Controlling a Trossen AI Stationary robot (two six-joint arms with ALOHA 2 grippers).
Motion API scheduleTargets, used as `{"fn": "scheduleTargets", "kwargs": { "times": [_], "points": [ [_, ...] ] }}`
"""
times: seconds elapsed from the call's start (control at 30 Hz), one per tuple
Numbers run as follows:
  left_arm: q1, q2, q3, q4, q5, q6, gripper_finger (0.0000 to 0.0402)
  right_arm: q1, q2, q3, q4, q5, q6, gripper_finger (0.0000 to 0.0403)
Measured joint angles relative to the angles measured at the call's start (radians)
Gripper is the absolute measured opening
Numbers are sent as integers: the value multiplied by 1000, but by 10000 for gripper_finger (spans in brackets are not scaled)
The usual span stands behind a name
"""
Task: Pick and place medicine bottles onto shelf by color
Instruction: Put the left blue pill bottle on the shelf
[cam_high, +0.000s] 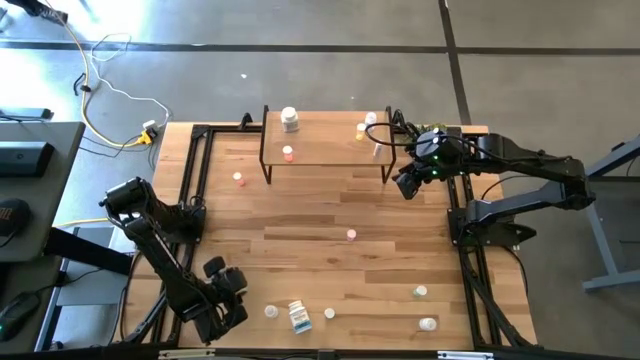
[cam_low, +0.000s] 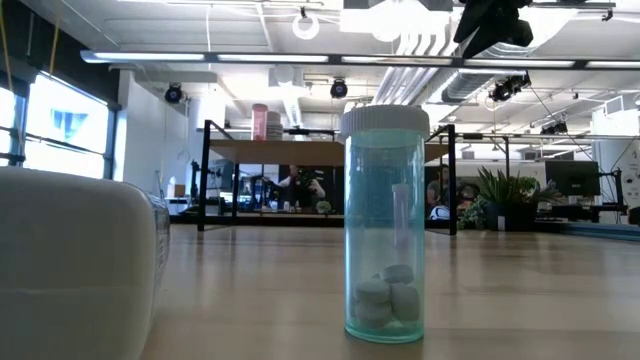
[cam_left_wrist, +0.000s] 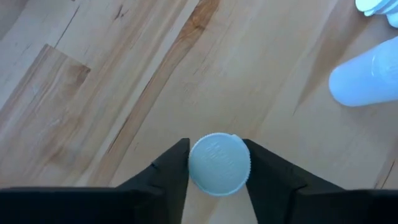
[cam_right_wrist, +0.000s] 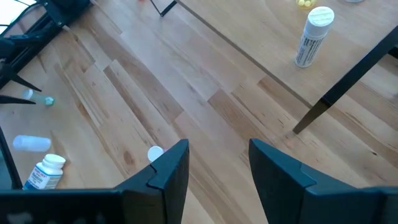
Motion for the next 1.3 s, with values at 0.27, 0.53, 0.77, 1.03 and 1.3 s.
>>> {"fn": "scheduleTargets", "kwargs": {
  "times": [0.27,0.53,0.77,1.03,1.3],
  "points": [
    [0,0,0,0,14,0,96,0,0,0,0,0,-1,158],
    [14,-12,0,-1,20,-7,100,0,0,0,0,0,0,158],
    [77,-71,0,-1,21,63,102,0,0,0,0,0,0,158],
    [216,-182,0,-6,21,239,103,0,0,0,0,0,-1,158],
    [388,-317,0,-5,64,479,103,0,0,0,0,0,-2,158]
  ]
}}
